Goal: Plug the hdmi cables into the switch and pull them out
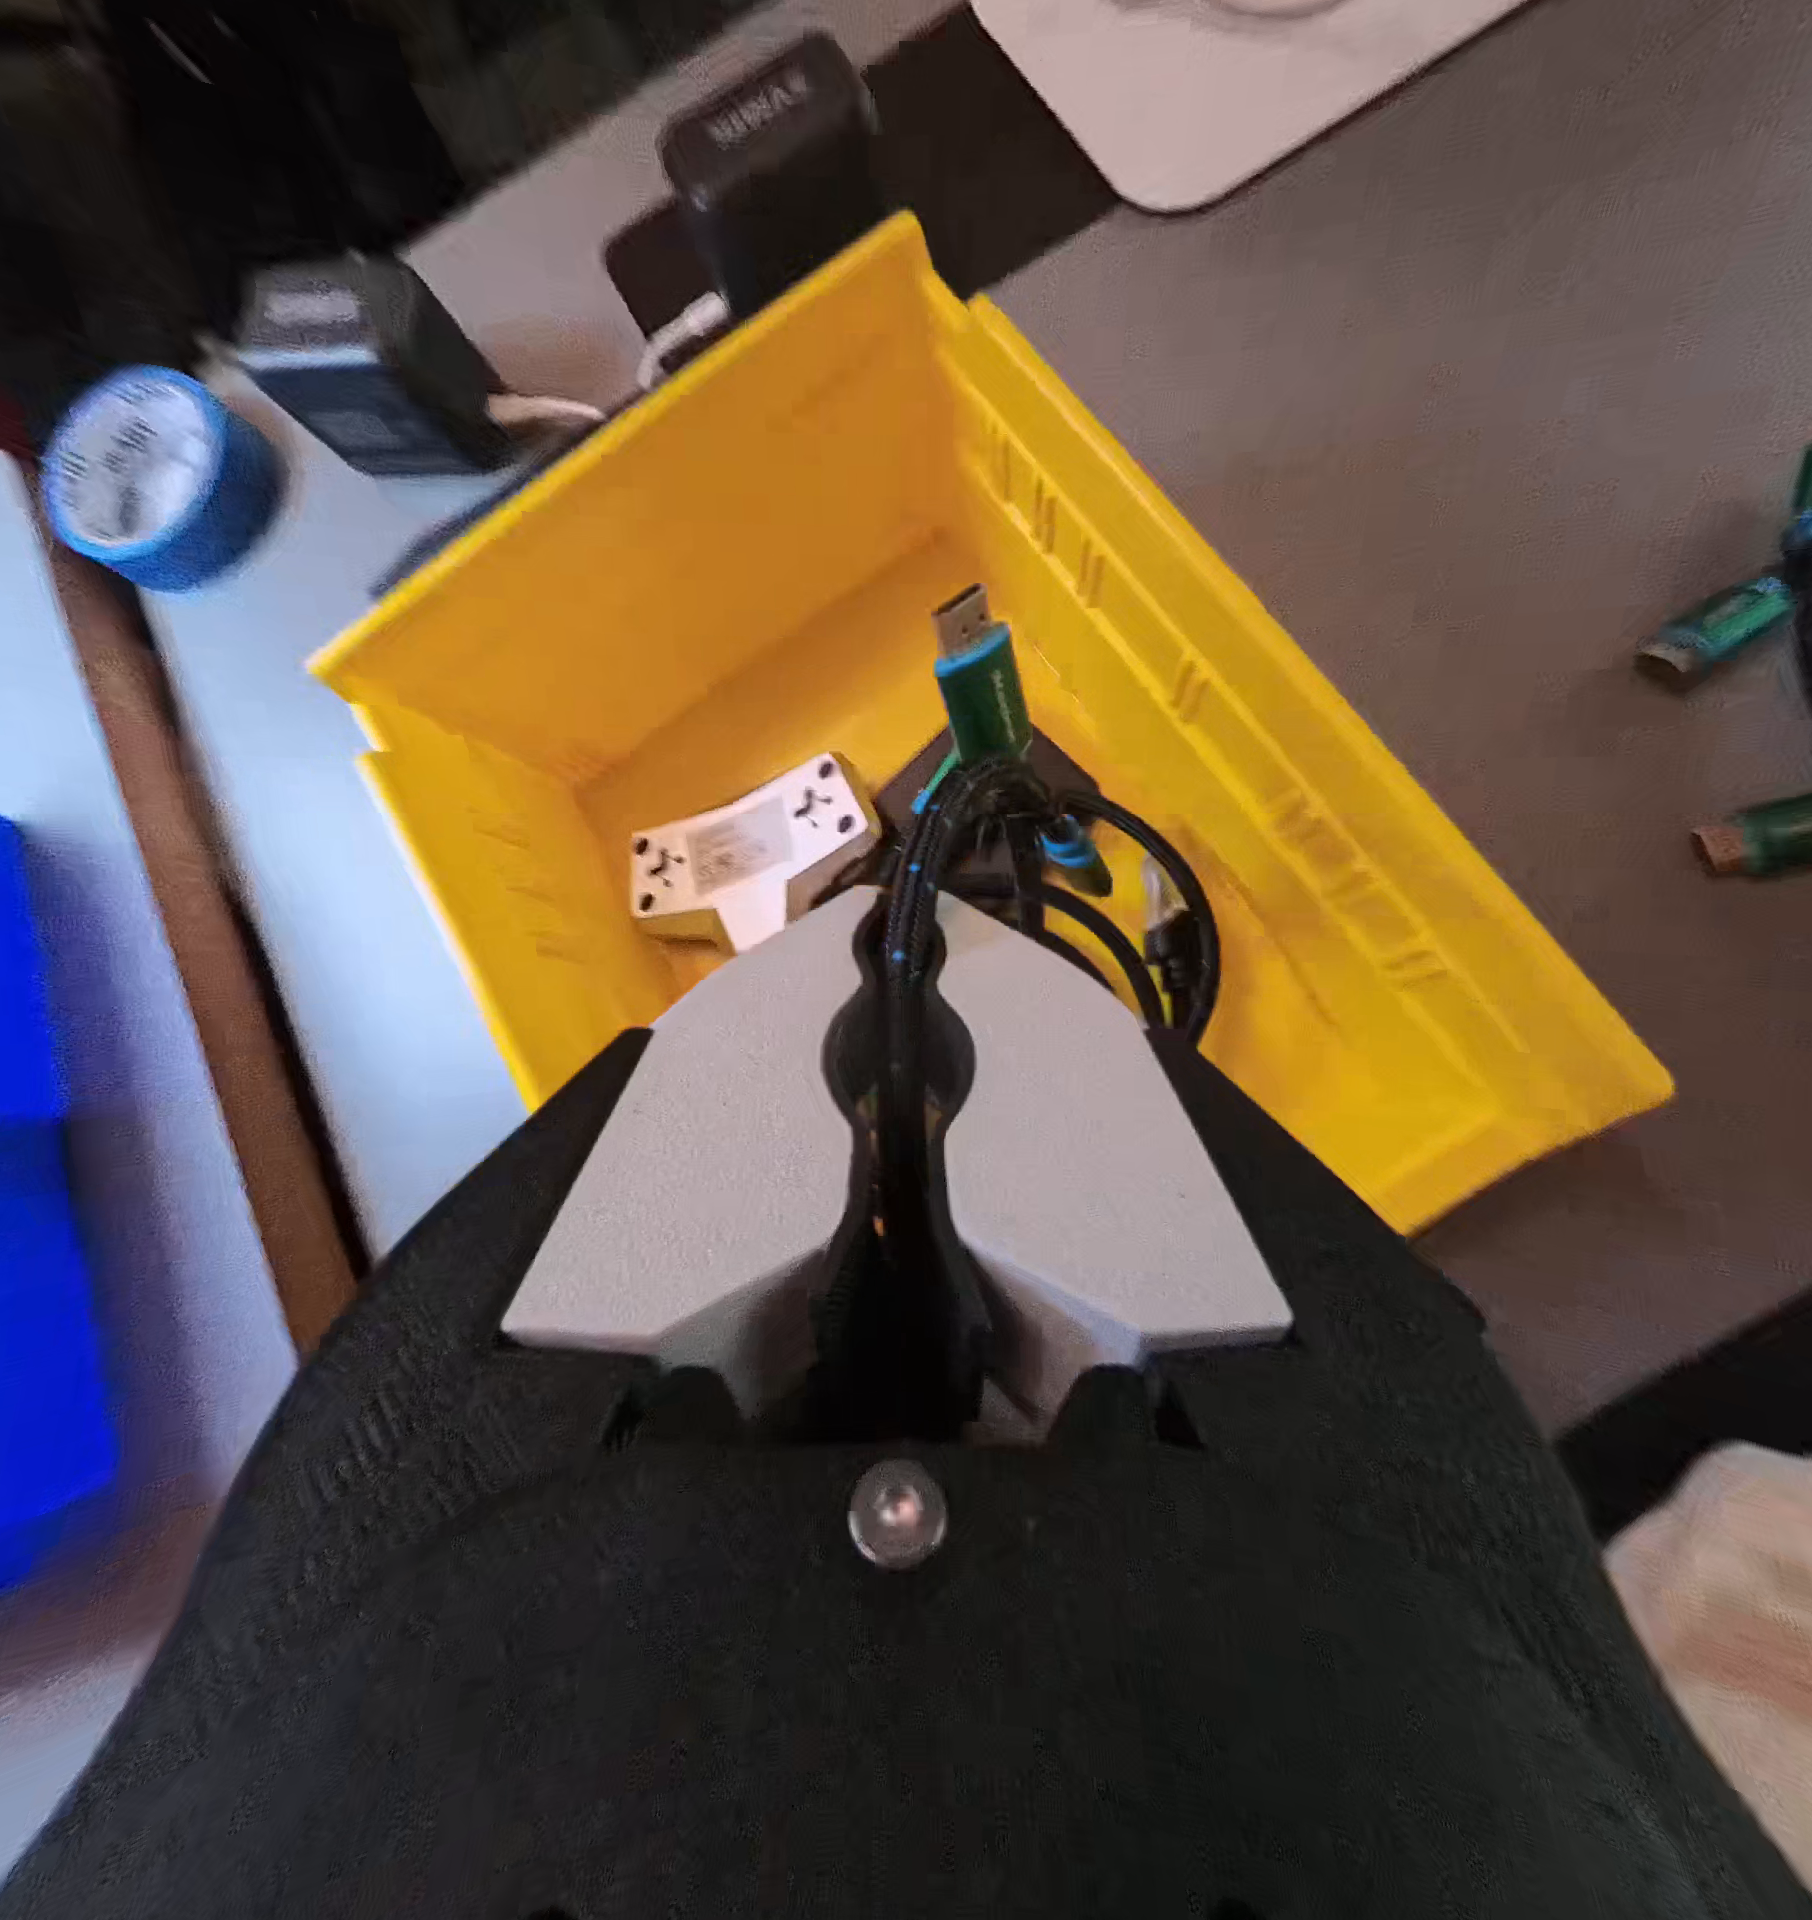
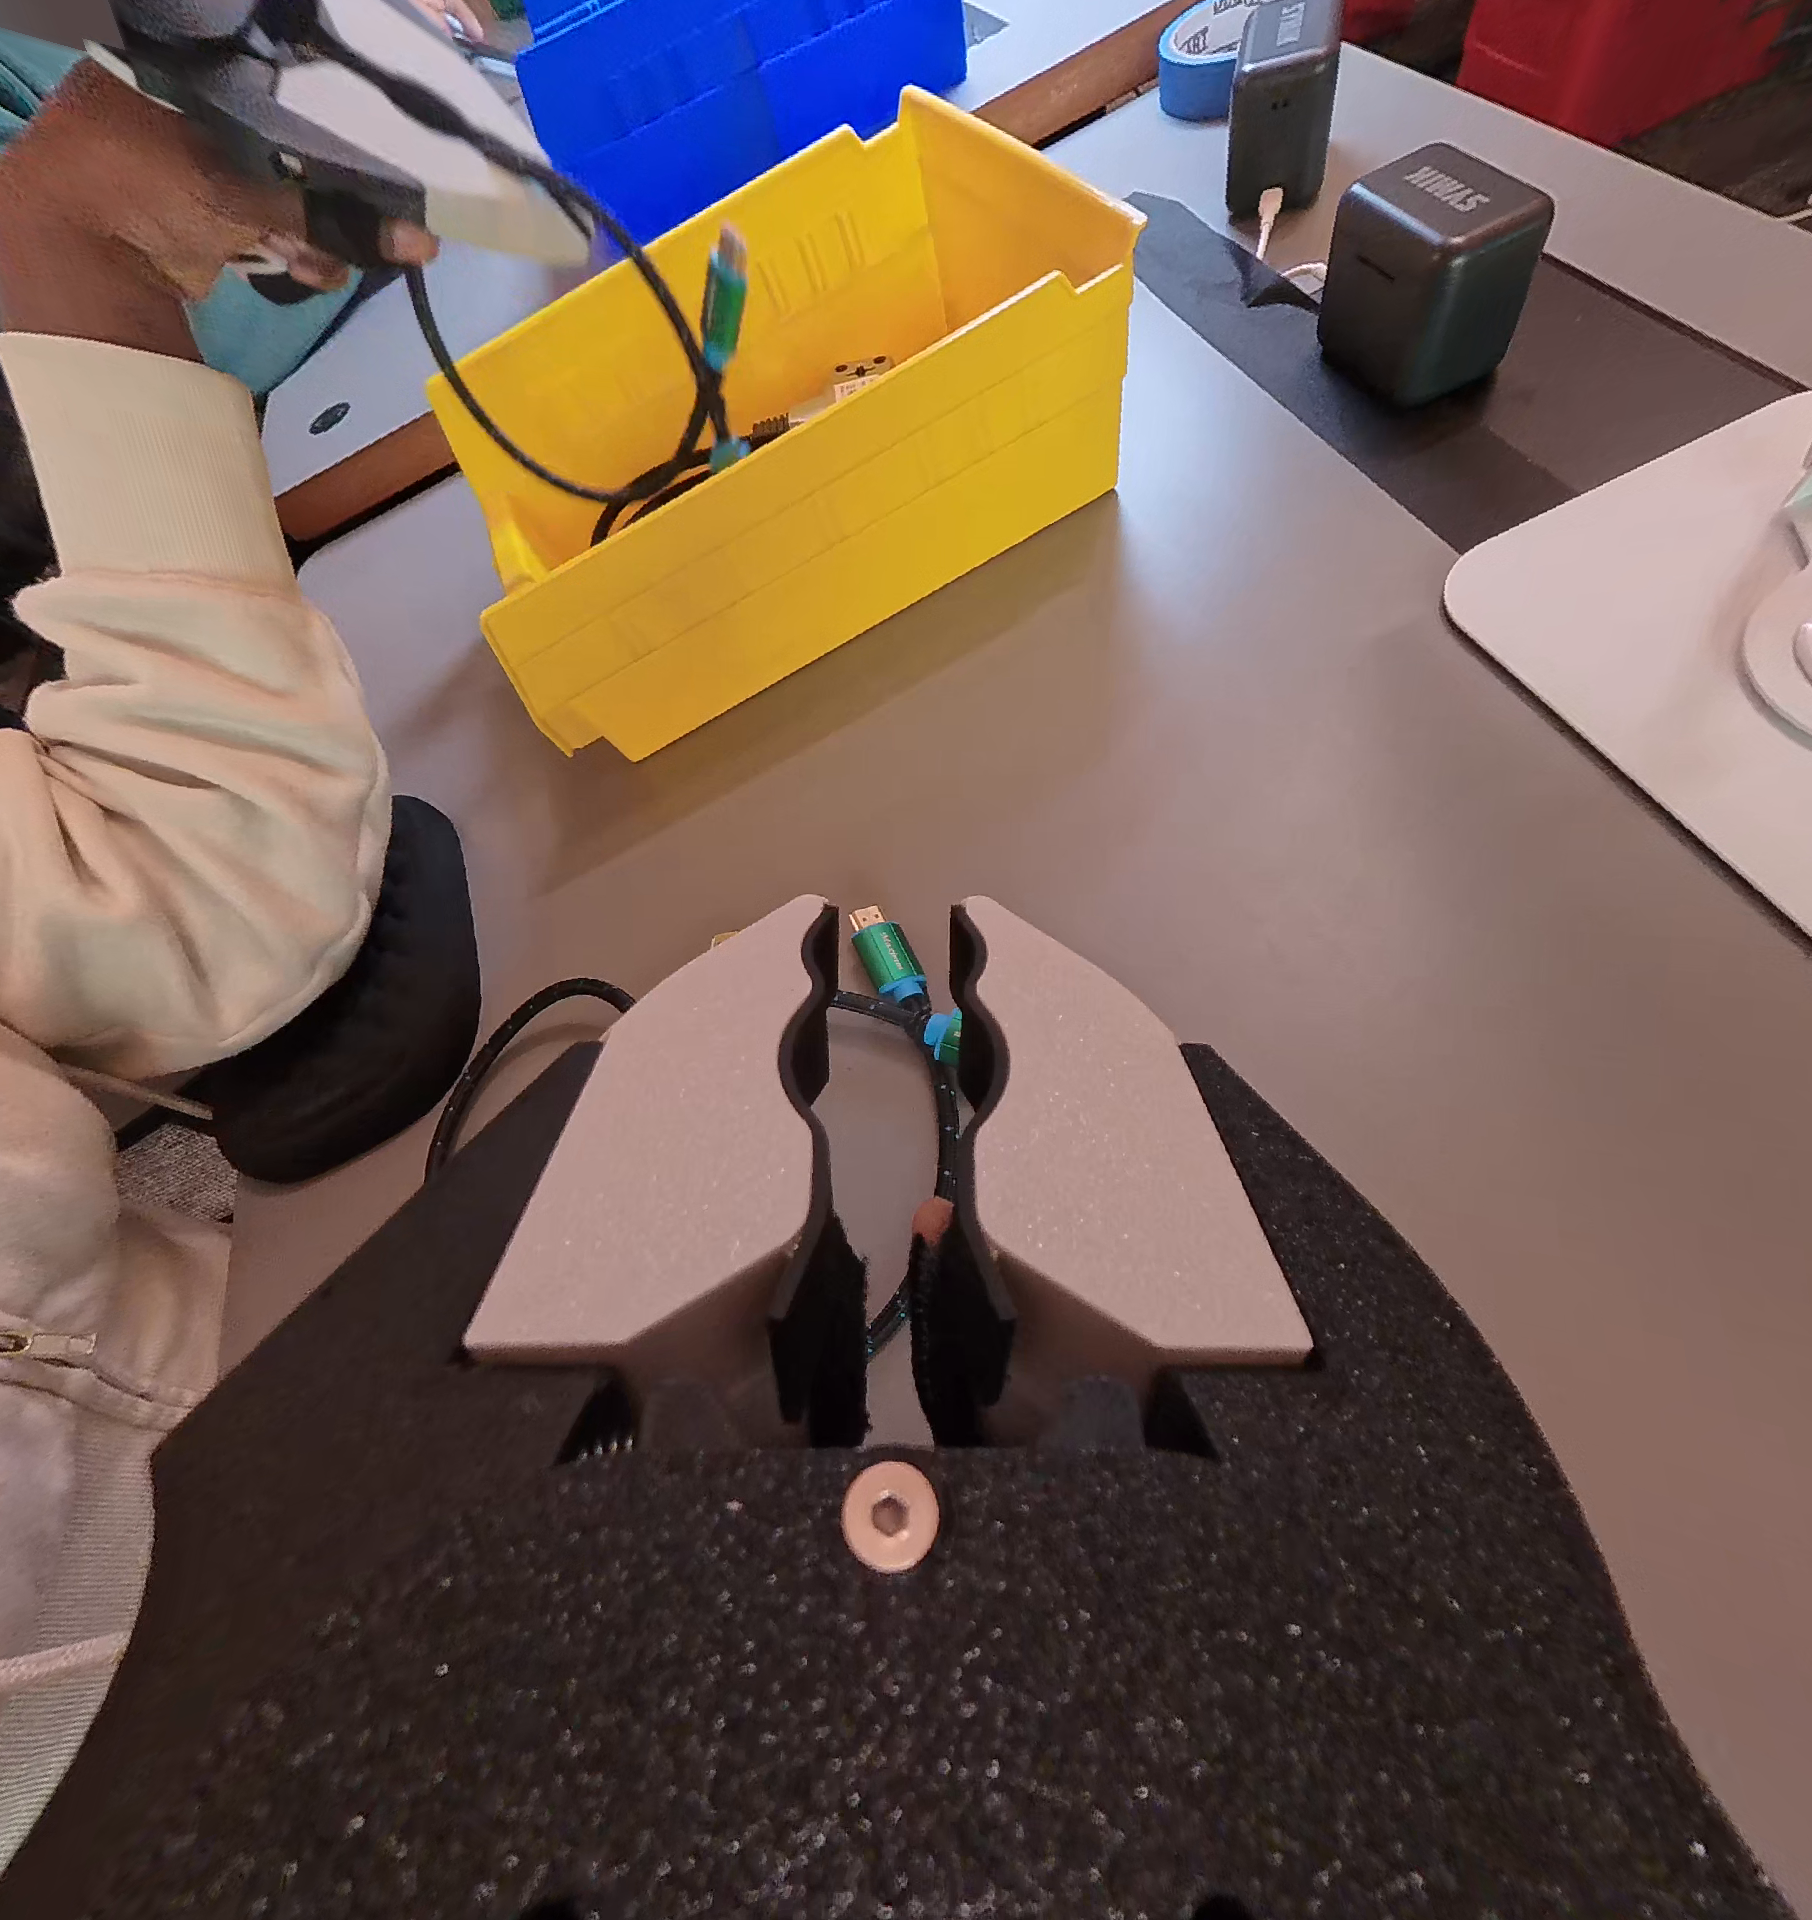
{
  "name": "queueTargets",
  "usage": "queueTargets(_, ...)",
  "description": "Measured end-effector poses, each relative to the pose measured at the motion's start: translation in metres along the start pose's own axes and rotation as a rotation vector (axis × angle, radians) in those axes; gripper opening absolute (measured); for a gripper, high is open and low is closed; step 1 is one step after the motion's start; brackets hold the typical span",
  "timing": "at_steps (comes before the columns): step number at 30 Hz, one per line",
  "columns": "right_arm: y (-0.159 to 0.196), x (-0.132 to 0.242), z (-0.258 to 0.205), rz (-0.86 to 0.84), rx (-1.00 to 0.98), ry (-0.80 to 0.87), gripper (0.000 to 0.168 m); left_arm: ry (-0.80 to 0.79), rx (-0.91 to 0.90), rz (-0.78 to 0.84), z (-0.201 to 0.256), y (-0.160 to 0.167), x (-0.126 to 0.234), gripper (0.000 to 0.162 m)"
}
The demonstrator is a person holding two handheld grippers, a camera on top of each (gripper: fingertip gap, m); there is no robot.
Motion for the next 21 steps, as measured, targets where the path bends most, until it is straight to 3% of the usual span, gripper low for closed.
queueTargets(4, 0.0, 0.0, 0.001, 0.002, -0.006, 0.001, 0.02, -0.353, -0.065, 0.132, -0.041, -0.031, 0.011, 0.003)
queueTargets(7, 0.0, 0.0, 0.0, -0.001, 0.0, 0.002, 0.02, -0.448, -0.135, 0.031, -0.054, -0.031, -0.012, 0.003)
queueTargets(12, -0.001, 0.003, 0.002, 0.01, -0.001, 0.006, 0.02, -0.444, -0.27, -0.137, -0.058, -0.015, -0.055, 0.003)
queueTargets(15, -0.001, 0.004, 0.003, 0.013, -0.008, 0.006, 0.02, -0.289, -0.284, -0.178, -0.04, -0.005, -0.068, 0.007)
queueTargets(21, 0.0, 0.003, 0.001, 0.007, -0.004, 0.001, 0.02, -0.058, -0.099, -0.082, -0.018, 0.002, -0.063, 0.06)
Point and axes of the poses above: each gripper's, where its closed fingertips meet, x back along the fingers, y out of its underside, z = x × y across the jaws, the point moved 2 cm from there along x, back along the fingers, and after that the axes turned 8 degrees about -x, right-handed, at the moved point
